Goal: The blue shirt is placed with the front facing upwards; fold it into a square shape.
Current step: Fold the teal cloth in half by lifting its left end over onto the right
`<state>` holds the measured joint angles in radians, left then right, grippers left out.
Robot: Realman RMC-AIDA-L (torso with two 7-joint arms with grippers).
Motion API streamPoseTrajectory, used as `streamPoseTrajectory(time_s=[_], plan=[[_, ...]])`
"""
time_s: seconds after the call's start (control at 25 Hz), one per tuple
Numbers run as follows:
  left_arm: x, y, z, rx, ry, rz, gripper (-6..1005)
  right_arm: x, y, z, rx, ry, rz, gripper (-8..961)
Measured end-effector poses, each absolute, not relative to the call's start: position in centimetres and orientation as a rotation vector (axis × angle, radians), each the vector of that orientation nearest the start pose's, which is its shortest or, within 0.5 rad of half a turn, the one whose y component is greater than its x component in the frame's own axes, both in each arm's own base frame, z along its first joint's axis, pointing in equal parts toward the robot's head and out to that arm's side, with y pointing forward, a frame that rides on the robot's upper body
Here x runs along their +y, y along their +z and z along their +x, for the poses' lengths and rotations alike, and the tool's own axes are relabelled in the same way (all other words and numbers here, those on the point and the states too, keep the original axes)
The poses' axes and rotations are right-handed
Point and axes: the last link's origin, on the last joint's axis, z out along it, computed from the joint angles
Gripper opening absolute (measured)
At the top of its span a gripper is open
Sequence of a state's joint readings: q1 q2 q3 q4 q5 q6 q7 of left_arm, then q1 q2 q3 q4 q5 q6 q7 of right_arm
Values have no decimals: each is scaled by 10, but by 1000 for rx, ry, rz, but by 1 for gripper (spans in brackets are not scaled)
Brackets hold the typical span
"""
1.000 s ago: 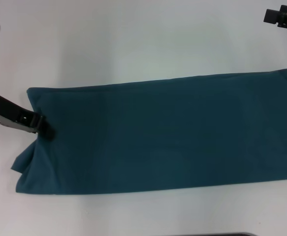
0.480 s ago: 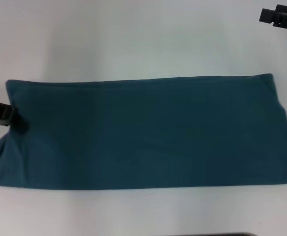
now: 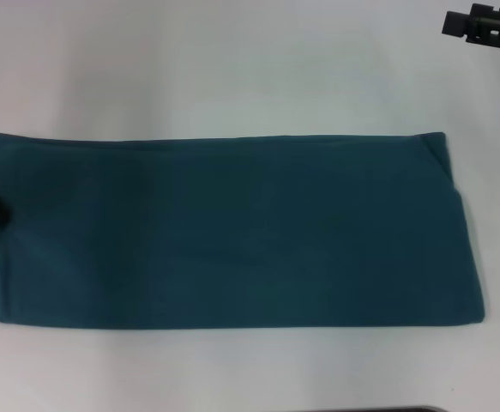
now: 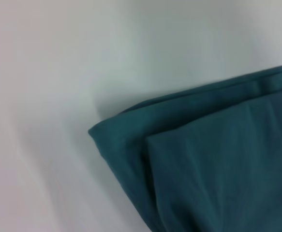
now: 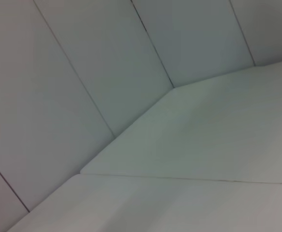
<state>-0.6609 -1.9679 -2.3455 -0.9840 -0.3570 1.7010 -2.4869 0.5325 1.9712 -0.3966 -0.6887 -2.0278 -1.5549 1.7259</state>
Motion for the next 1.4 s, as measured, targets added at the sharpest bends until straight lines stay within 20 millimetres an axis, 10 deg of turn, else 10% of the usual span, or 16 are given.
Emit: streamPoseTrajectory(time_s=[0.84,1.4], plan=[[353,81,-295,-1638,452,-2255,65,354,89,295,1045,841,-2336,940],[348,67,-249,-1608,371,-2377,64,357,89,291,1028,842,-2347,940]])
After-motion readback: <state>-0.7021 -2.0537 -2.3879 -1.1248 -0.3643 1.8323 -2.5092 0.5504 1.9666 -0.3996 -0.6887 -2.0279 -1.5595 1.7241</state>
